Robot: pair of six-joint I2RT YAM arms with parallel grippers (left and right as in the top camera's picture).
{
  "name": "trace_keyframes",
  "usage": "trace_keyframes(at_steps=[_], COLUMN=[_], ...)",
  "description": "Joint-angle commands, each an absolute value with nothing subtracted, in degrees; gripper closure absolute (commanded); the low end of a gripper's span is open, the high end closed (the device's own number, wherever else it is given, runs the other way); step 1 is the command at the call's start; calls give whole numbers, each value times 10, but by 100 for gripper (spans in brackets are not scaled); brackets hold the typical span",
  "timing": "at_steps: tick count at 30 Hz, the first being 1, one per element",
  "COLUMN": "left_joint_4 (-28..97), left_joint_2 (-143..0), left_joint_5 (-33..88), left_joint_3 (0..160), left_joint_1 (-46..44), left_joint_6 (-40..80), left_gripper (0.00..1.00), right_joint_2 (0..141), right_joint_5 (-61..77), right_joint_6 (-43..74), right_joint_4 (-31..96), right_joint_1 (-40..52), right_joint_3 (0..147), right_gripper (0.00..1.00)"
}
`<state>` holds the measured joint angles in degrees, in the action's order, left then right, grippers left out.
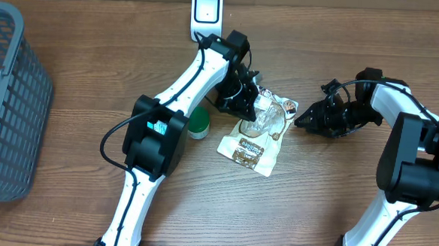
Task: Scan the item barcode
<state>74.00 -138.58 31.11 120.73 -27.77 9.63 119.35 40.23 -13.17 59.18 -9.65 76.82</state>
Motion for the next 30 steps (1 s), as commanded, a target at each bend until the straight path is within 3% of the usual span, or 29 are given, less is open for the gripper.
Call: trace_keyframes(at_steps=[1,11,30], left_joint_4=[746,666,657], left_joint_2=[-1370,-1372,-1372], left_joint_5=[194,216,267], left_joint_3=[1207,1119,1159], left_joint_1=[-286,-312,-318], left_joint_6=[136,147,138], left_gripper=[96,96,96], right_joint_2=[1196,1196,1196], right_joint_5=[412,412,412], right_joint_6=[-138,-138,-137], right_joint_4=[590,592,588], right_joint_1=[-96,-96,-96], right_joint_3=[765,765,765], right_gripper=[50,50,50])
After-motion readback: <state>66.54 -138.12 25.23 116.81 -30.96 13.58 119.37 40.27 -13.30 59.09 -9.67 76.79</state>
